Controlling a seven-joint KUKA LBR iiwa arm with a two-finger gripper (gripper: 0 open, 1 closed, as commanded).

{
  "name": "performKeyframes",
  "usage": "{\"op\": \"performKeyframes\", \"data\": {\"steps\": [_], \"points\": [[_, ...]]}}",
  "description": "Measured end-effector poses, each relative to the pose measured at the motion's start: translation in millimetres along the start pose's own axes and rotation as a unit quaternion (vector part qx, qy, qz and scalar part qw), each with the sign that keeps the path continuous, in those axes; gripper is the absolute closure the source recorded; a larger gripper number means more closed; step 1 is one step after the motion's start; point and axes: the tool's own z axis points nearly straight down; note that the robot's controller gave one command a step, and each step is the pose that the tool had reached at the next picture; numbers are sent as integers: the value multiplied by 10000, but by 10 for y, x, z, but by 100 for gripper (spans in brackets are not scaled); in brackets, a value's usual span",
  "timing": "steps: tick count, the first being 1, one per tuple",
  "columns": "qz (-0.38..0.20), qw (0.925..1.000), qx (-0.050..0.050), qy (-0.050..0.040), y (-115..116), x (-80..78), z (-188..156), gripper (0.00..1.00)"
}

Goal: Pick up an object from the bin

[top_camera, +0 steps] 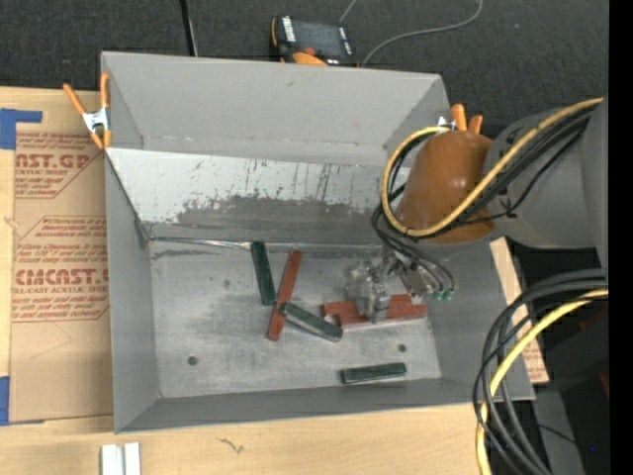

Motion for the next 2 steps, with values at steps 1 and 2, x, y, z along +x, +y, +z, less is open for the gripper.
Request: {"op": "performKeyframes", "data": {"steps": [1, 2], "points": [[-59, 10000, 7, -20, 7, 17, -677, 100], [-58, 10000, -8, 10, 14, 33, -635, 0]]}}
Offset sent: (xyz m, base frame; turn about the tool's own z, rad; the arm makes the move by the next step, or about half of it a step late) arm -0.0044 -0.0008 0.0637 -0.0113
